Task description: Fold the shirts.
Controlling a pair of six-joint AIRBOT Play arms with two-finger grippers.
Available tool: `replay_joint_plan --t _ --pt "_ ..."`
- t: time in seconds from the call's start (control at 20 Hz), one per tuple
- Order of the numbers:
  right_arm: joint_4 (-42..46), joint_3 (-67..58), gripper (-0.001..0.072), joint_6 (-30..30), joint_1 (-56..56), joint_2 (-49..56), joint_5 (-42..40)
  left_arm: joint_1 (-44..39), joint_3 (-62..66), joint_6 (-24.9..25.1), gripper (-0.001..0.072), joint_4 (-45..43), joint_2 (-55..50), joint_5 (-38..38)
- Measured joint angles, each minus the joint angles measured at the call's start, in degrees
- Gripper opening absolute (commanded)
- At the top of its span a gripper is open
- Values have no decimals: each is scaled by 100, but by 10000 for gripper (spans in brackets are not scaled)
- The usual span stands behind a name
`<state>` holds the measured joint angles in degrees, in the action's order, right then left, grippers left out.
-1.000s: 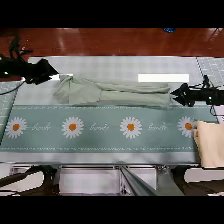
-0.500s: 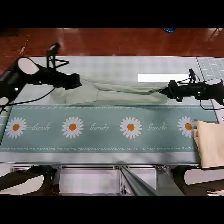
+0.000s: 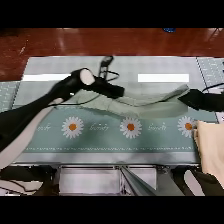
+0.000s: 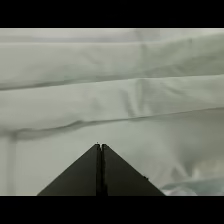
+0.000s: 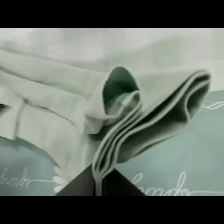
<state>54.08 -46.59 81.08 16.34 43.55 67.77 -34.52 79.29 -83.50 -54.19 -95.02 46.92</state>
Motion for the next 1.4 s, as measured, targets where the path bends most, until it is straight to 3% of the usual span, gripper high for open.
replay_joint_plan --t 0.2,0.4,0.65,0.9,1.1,1.4 --pt "-92 151 22 337 0 -1132 372 -1029 1062 -181 20 382 -1156 426" --pt "-313 190 22 452 0 -1497 516 -1784 1703 -229 21 780 -1891 817" --pt "-535 201 22 468 -7 -1556 531 -1274 2284 -205 21 573 -1853 1550" --pt "-1401 195 22 96 -195 -1075 306 431 2452 -404 21 -157 -752 2256" --pt "-1919 24 23 -164 -1434 -155 -708 1620 2302 -461 21 -1202 688 2771" --pt "-2155 -1370 23 -264 -3440 2371 -1947 2234 313 -616 21 -2686 3392 2745"
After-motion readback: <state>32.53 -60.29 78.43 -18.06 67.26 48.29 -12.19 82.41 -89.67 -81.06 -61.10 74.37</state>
